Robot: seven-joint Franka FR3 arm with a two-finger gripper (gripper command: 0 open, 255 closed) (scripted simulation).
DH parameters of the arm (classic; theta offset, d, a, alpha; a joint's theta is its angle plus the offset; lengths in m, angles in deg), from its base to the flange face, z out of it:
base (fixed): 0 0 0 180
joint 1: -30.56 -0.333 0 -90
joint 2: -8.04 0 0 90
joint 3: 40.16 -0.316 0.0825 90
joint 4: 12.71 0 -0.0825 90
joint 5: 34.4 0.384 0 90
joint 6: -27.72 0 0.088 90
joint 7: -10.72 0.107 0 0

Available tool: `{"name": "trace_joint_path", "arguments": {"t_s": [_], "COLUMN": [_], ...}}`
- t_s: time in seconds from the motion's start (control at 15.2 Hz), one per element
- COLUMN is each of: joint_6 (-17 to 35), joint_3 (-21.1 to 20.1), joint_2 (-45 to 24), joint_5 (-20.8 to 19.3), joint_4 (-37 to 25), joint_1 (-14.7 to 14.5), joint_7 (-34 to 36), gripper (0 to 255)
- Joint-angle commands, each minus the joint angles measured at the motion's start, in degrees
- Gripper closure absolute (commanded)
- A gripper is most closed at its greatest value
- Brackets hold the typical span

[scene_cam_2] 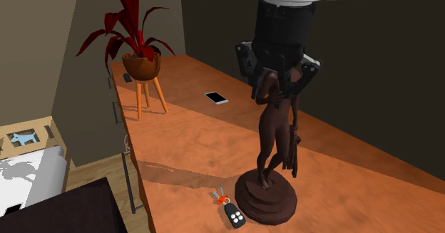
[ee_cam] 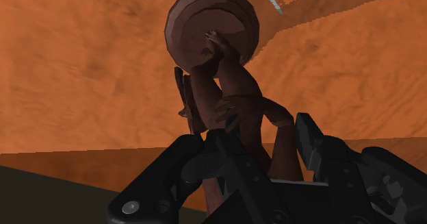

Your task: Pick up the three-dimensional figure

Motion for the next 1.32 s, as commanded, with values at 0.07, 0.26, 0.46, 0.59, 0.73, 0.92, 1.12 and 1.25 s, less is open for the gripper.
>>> {"name": "trace_joint_path", "arguments": {"t_s": [0.07, 0.26, 0.46, 0.59, 0.73, 0.92, 1.12, 1.25], "joint_6": [0.04, 0.00, -2.15, -3.59, -5.04, -7.25, -9.48, -10.99], "joint_3": [-0.02, 0.00, 0.02, 0.03, 0.05, 0.08, 0.12, 0.15], "joint_2": [-0.10, -0.15, 0.25, 0.46, 0.61, 0.75, 0.77, 0.71], "joint_5": [0.02, 0.03, -0.33, -0.54, -0.72, -0.94, -1.10, -1.17], "joint_4": [0.06, -0.01, -1.85, -3.14, -4.49, -6.62, -8.88, -10.47], "joint_1": [-0.02, 0.00, 0.02, 0.03, 0.05, 0.08, 0.12, 0.15], "joint_7": [0.00, -0.03, 0.58, 0.97, 1.34, 1.87, 2.36, 2.67], "gripper": [255, 255, 255, 255, 255, 255, 255, 255]}}
